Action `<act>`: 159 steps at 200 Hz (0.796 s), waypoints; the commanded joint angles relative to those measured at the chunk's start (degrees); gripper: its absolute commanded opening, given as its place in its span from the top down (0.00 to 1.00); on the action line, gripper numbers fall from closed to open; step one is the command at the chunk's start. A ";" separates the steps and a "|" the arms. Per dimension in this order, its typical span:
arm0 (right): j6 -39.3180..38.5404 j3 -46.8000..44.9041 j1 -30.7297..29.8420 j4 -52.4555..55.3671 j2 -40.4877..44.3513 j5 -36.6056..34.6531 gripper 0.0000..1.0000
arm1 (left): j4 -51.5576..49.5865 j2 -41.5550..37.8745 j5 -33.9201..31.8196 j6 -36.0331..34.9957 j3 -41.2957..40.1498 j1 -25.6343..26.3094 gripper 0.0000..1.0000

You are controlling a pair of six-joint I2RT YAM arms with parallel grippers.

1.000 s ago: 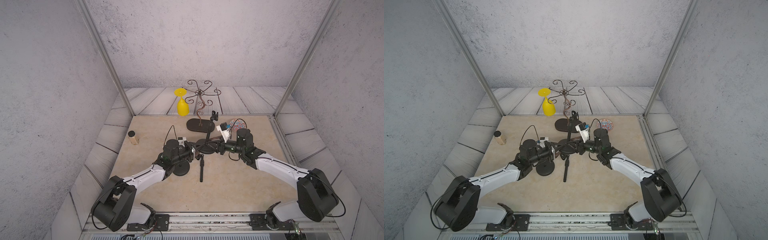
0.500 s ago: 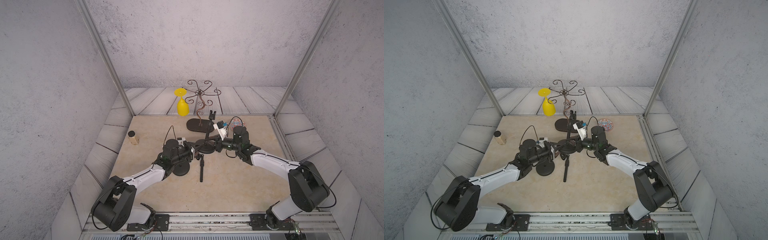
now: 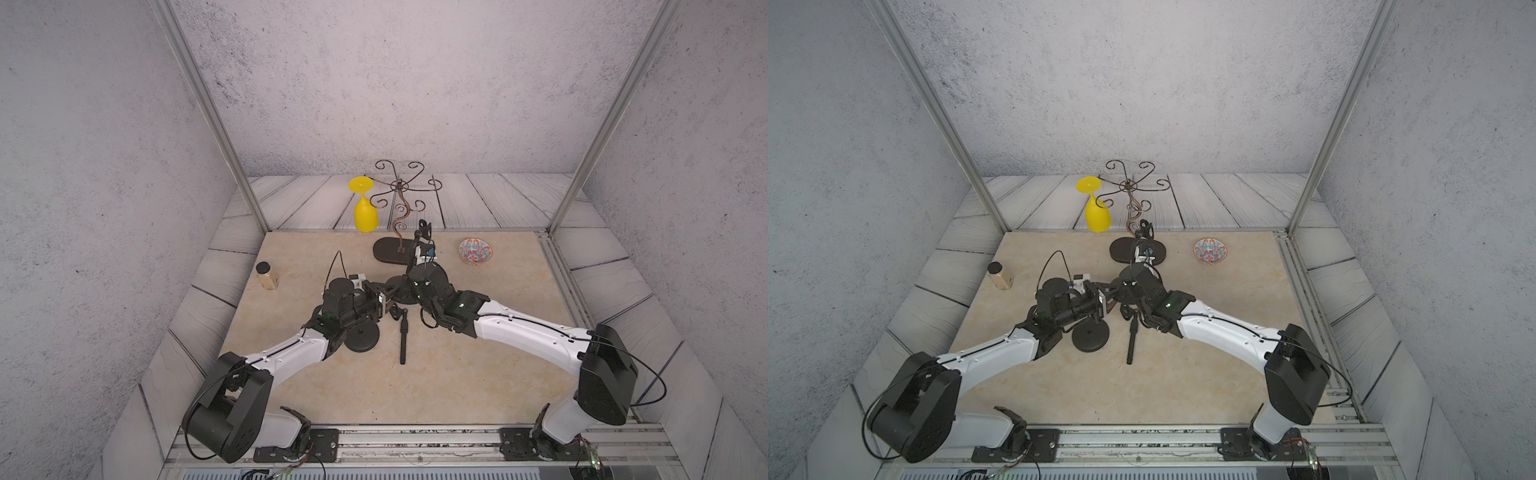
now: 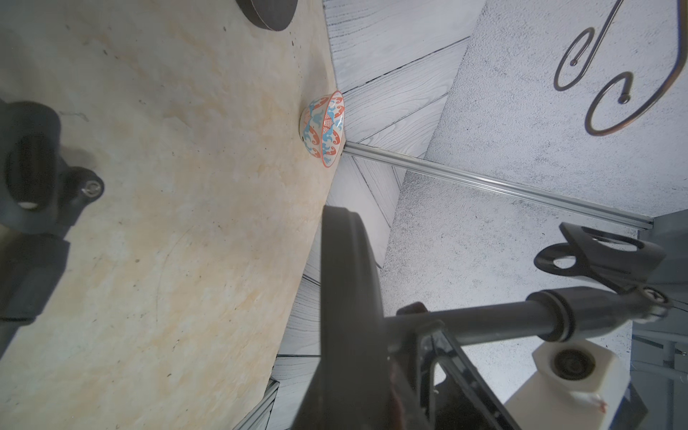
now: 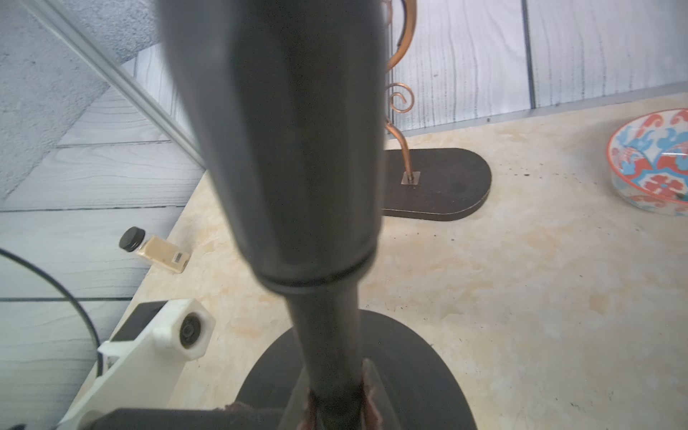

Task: Assemble a microphone stand
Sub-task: Screw the microphone stand pole into the microphone stand base.

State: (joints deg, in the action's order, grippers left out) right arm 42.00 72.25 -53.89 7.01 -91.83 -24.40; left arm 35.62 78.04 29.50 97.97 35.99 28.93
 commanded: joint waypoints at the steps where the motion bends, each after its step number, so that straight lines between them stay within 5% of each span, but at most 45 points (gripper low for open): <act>1: 4.20 0.12 -2.42 -3.06 1.17 1.40 0.84 | 6.61 -0.78 2.89 -0.59 0.84 0.96 1.00; 27: -8.53 -7.40 -0.95 -9.60 7.63 8.74 0.48 | 6.75 -1.28 2.93 -0.43 0.60 0.87 1.00; 54: -19.85 -18.17 4.87 -20.54 14.29 24.87 0.38 | 6.50 -1.99 2.92 -0.29 0.31 0.76 1.00; 93: -24.89 -23.92 16.03 -31.50 13.80 49.62 0.39 | 5.95 -2.89 3.11 -0.26 0.22 0.62 1.00; 159: -29.49 -16.51 21.37 -30.69 4.63 66.25 0.50 | 4.59 -4.19 2.98 -0.16 0.38 0.52 1.00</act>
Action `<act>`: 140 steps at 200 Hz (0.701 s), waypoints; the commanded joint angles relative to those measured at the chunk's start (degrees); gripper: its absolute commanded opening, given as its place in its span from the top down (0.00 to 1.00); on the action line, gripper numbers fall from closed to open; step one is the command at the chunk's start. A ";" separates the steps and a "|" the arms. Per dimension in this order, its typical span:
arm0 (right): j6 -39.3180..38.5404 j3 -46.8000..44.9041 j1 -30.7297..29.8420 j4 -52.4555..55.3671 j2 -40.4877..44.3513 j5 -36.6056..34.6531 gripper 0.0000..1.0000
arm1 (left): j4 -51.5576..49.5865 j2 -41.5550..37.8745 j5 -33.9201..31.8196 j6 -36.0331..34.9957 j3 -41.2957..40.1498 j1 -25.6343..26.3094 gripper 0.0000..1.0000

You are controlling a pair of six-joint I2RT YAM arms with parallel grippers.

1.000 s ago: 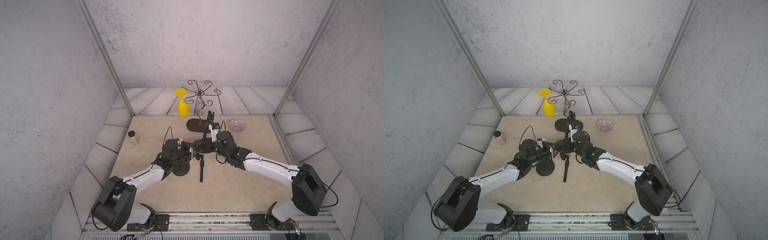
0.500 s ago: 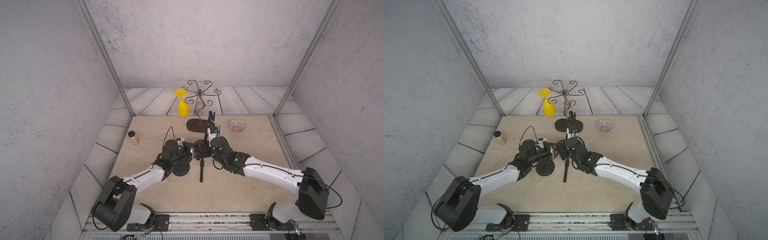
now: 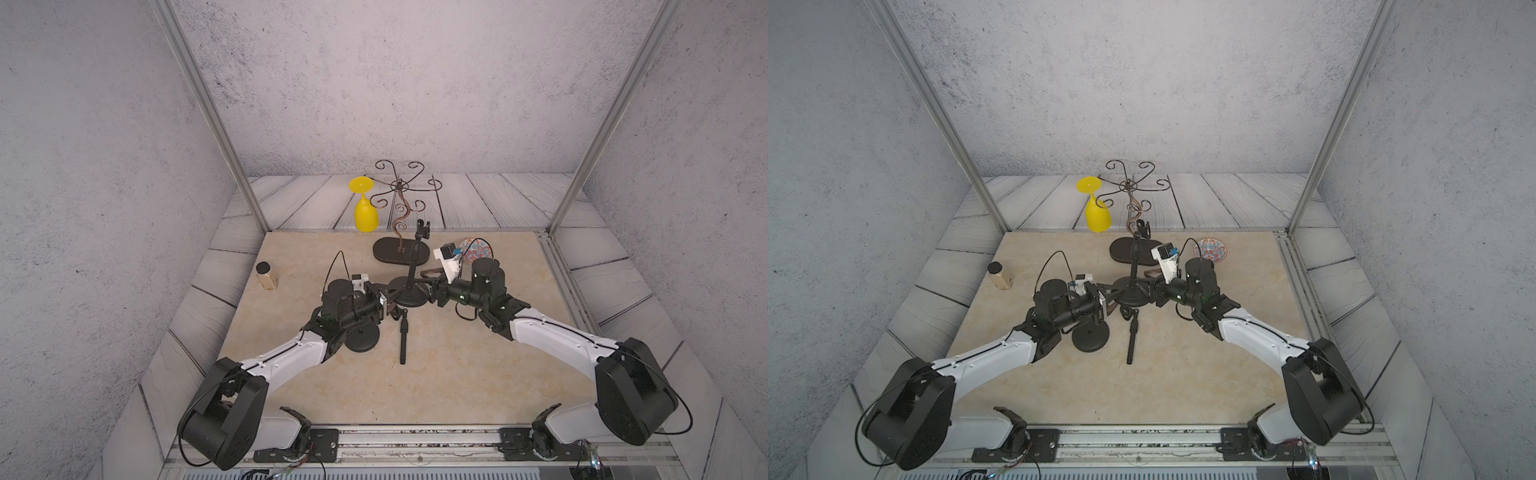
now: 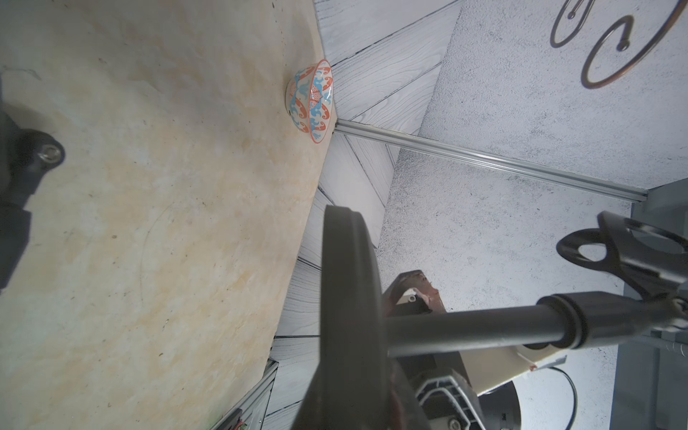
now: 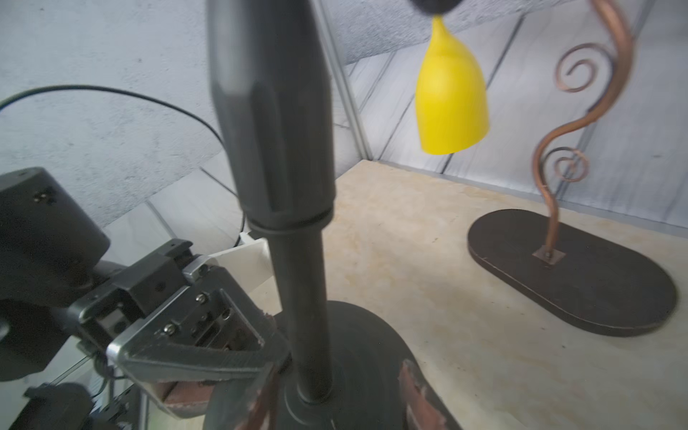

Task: Assemble a microphone stand
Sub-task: Screw the microphone stand pole into the microphone stand base.

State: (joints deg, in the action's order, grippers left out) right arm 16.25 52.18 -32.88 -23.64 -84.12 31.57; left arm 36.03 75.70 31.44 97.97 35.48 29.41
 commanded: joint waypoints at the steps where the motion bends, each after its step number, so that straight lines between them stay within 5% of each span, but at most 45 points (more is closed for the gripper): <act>1: -3.85 3.77 0.36 0.06 -3.26 10.40 0.50 | 4.20 -1.86 1.01 -0.16 0.89 0.04 1.00; 28: -3.64 5.99 0.36 1.19 -6.24 10.47 0.61 | 4.07 -1.87 1.20 -0.15 1.21 0.03 1.00; 67: 4.90 4.88 -0.19 -1.43 -6.47 1.18 1.00 | 3.82 -1.84 1.18 -0.32 1.33 0.03 1.00; 123: 20.20 10.96 -15.57 15.69 -4.50 -41.86 1.00 | 4.16 -1.62 0.55 -0.96 1.19 -0.05 1.00; 140: 25.58 19.44 -18.16 25.70 -8.36 -46.68 1.00 | 4.40 -1.43 0.80 -0.94 1.05 -0.05 1.00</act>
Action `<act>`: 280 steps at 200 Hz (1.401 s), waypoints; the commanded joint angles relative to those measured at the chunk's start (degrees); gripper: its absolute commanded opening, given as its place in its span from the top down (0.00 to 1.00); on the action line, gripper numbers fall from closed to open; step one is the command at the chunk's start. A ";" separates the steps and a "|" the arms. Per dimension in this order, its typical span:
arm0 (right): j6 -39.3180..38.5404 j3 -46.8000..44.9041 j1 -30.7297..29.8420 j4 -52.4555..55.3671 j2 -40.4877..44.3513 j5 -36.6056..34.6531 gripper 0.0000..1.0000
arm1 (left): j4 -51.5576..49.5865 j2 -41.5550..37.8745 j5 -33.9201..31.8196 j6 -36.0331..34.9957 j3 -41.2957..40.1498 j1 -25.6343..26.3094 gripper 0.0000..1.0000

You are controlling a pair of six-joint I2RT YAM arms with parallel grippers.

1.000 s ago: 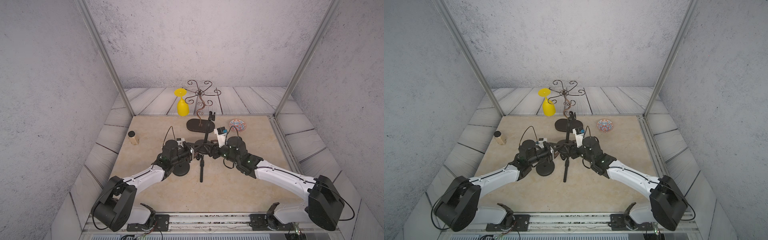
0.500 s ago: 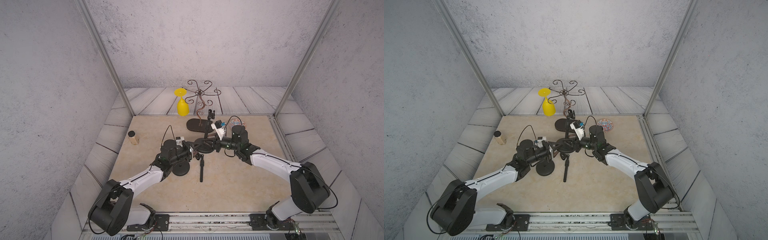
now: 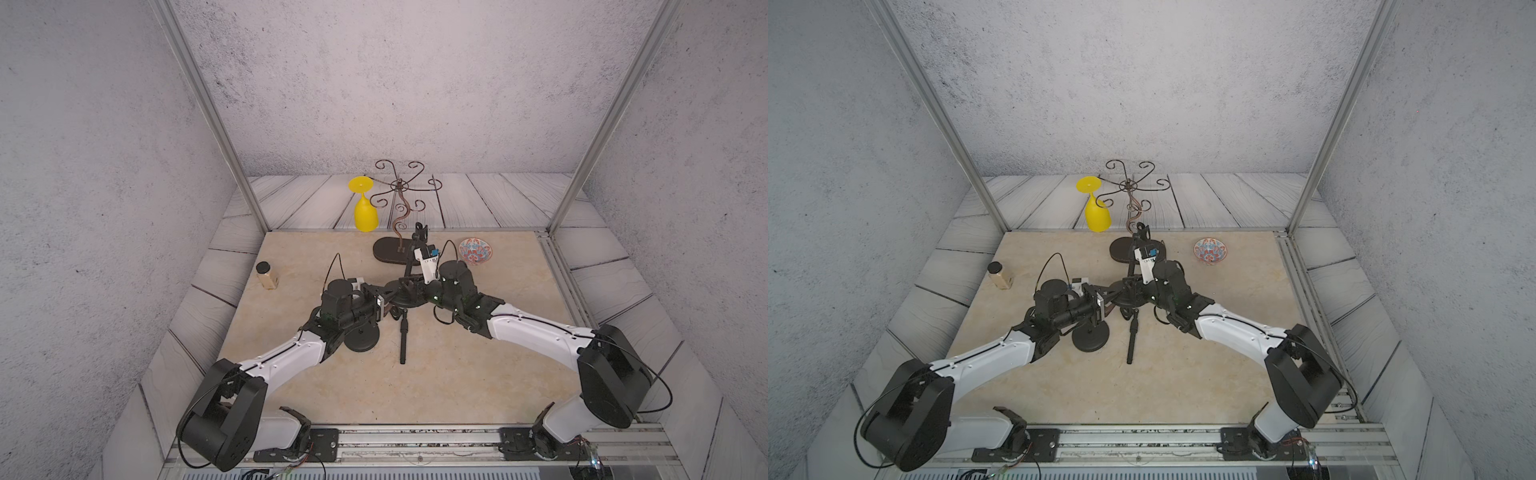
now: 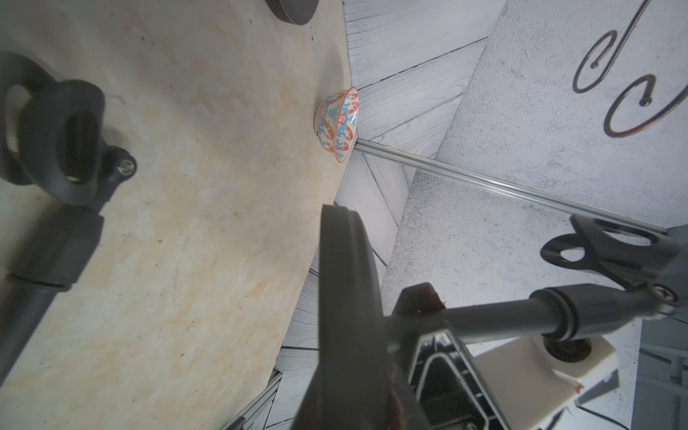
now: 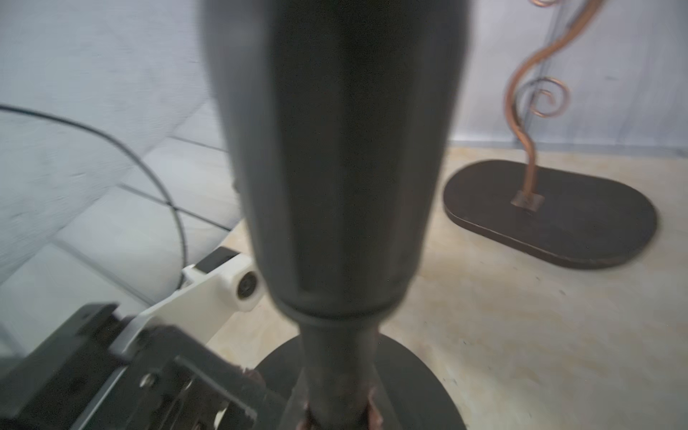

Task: Assemble a microphone stand
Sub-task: Screw the microphone stand pole into the microphone stand base.

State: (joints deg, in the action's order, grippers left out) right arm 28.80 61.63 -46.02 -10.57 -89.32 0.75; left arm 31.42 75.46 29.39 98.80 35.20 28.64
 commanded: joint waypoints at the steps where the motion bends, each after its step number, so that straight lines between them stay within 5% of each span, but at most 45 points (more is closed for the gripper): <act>1: 13.35 10.53 -5.08 13.31 -3.37 -16.04 1.00 | 9.05 -1.19 2.91 -1.77 1.35 0.76 1.00; 37: 14.09 15.25 -6.46 17.92 -4.79 -16.69 1.00 | 8.79 -1.81 2.55 -1.85 0.93 0.65 1.00; 66: 5.62 8.89 -6.36 12.04 1.01 -11.86 0.51 | 8.92 -1.55 2.65 -1.79 0.75 0.54 1.00; 106: -7.95 -3.49 -3.49 1.47 10.31 -0.37 0.34 | 9.21 -1.50 2.96 -1.44 0.57 0.36 1.00; 137: -8.40 -8.26 6.55 -6.75 11.15 23.91 0.36 | 8.52 -2.24 2.65 -1.59 0.31 0.27 1.00; 165: -11.75 -8.92 11.06 -10.03 8.91 34.66 0.41 | 8.74 -2.32 2.86 -1.33 0.31 0.20 1.00; 253: -15.31 -2.42 13.25 -7.81 0.04 40.98 0.64 | 7.43 -3.12 2.93 -1.48 0.92 0.18 1.00; 280: -13.73 -1.69 13.24 -9.11 -1.71 40.82 0.82 | 7.23 -3.13 2.94 -1.60 0.92 0.12 1.00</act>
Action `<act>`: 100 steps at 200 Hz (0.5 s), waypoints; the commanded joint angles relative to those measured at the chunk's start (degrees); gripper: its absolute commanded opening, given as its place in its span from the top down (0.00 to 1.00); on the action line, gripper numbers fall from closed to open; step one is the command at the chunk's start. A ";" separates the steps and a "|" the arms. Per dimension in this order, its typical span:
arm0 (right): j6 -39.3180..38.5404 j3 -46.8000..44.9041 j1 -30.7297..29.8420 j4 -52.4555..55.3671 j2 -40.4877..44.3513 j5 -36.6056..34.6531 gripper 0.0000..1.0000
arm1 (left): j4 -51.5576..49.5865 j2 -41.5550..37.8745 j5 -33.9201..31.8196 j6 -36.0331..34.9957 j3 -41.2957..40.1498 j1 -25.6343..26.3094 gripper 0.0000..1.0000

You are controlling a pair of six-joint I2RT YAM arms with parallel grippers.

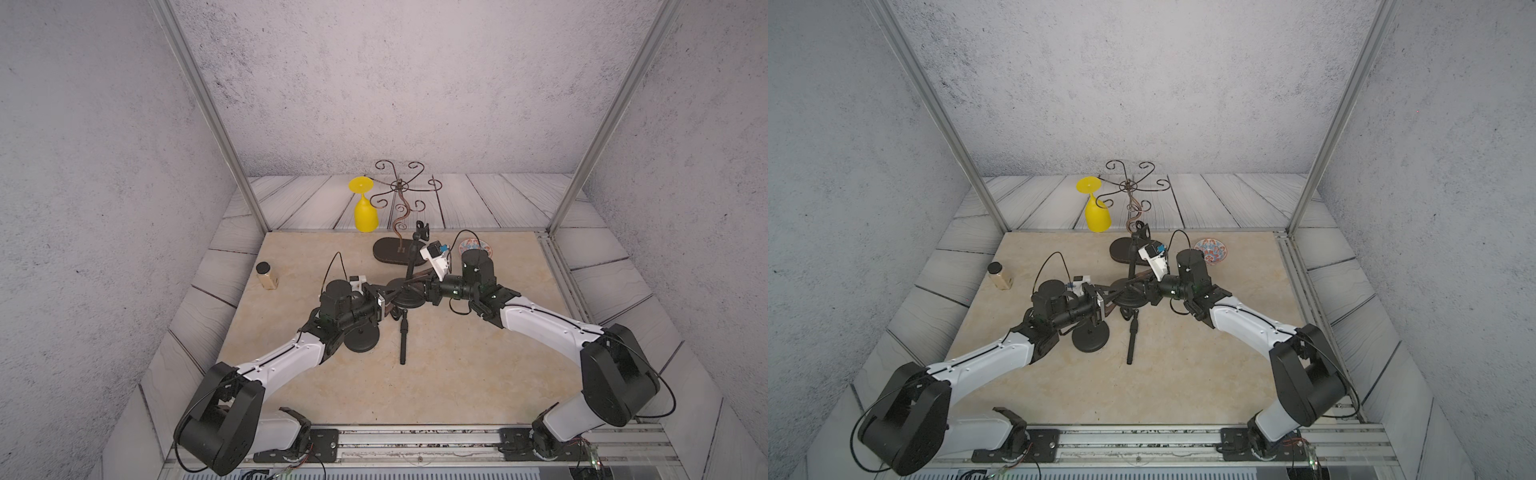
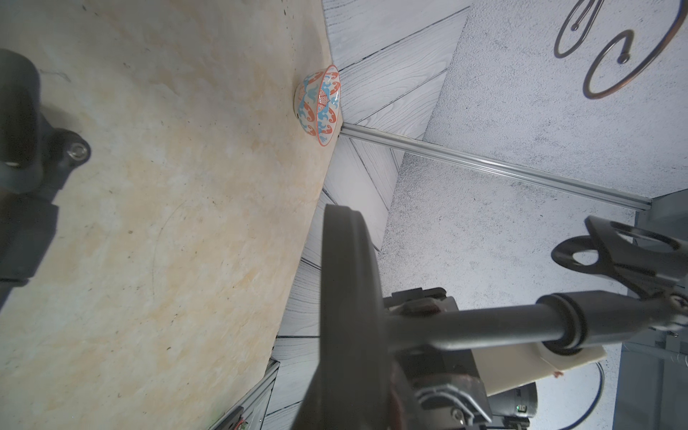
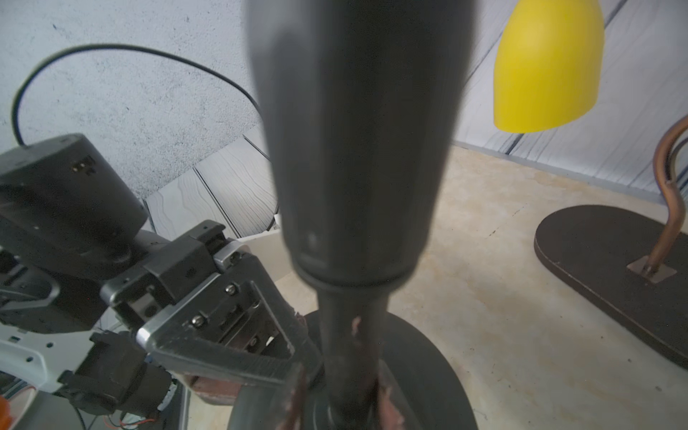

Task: Assemble a microphone stand
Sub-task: Screw the microphone stand pole into the microphone stand base.

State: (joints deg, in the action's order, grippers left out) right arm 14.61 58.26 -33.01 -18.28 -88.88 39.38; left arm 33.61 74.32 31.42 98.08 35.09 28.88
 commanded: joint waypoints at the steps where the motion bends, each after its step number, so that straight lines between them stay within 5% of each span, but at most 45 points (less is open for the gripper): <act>1: 0.57 1.68 0.23 -1.49 -2.16 2.15 0.82 | 5.10 -1.99 0.87 -0.92 1.03 -0.13 1.00; 26: 4.57 0.97 -0.09 -2.52 -1.70 -1.46 0.99 | 5.02 -2.12 0.83 -1.02 1.08 -0.13 1.00; 39: 7.89 -0.08 -1.45 -2.25 -0.36 -7.00 1.00 | 4.92 -2.14 0.71 -1.14 1.03 -0.14 1.00; 73: 13.65 1.24 -11.57 5.31 2.94 -33.08 1.00 | 4.89 -1.90 0.83 -1.40 1.03 -0.14 1.00; 100: 25.27 10.90 -19.36 17.14 -1.25 -51.47 1.00 | 5.14 -1.64 0.98 -1.57 0.86 -0.15 1.00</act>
State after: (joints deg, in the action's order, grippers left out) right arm 26.48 60.88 -44.93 -11.25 -88.29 6.07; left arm 30.87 74.22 29.23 98.13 34.85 27.94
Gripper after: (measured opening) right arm 0.180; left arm 0.221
